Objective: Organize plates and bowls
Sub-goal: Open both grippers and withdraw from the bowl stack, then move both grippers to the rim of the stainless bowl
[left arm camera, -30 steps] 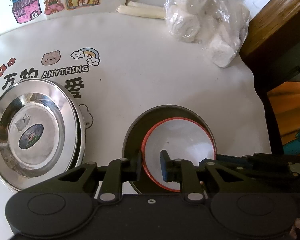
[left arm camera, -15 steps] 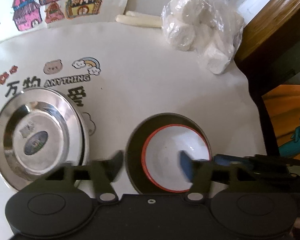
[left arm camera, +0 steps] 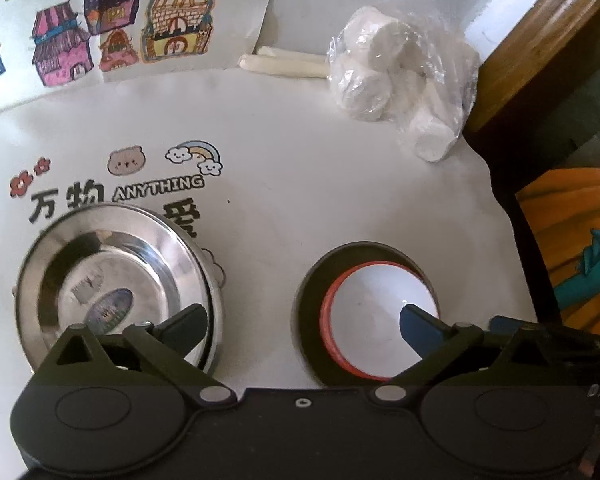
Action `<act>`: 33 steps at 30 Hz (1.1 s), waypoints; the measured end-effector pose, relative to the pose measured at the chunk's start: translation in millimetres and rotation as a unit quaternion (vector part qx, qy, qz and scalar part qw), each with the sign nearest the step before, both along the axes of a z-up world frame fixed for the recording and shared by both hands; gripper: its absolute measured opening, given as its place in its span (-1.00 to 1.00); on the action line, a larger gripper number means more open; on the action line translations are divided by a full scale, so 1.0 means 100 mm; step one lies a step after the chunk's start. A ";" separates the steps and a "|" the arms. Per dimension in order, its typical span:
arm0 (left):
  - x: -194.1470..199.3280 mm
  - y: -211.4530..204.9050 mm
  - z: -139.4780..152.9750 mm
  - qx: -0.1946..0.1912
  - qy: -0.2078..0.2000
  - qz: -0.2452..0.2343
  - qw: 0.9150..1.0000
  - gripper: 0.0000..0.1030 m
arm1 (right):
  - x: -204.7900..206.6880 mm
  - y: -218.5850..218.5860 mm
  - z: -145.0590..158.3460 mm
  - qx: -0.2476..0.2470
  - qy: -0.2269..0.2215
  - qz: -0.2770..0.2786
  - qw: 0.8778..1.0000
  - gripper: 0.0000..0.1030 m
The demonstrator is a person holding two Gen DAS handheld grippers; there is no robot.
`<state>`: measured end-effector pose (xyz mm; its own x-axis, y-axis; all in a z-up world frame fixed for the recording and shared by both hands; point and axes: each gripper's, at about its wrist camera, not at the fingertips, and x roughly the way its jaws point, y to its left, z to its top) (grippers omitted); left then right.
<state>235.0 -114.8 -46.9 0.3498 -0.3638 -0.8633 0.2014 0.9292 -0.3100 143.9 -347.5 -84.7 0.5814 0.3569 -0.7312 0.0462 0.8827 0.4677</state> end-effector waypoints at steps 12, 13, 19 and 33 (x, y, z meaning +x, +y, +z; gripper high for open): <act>-0.03 0.34 -0.02 0.021 -0.031 -0.055 0.998 0.99 | -0.38 0.31 0.02 -0.096 0.004 -0.090 0.991 0.99; -0.04 0.35 -0.03 0.024 -0.032 -0.060 0.997 0.99 | -0.43 0.33 0.02 -0.103 0.006 -0.097 0.990 0.99; -0.05 0.37 -0.06 0.043 -0.041 -0.092 0.994 0.99 | -0.60 0.37 -0.05 -0.110 0.022 -0.133 0.985 0.99; 0.14 0.03 -0.14 0.107 -0.069 -0.186 0.974 0.99 | -0.59 0.28 -0.17 -0.111 0.049 -0.125 0.985 0.99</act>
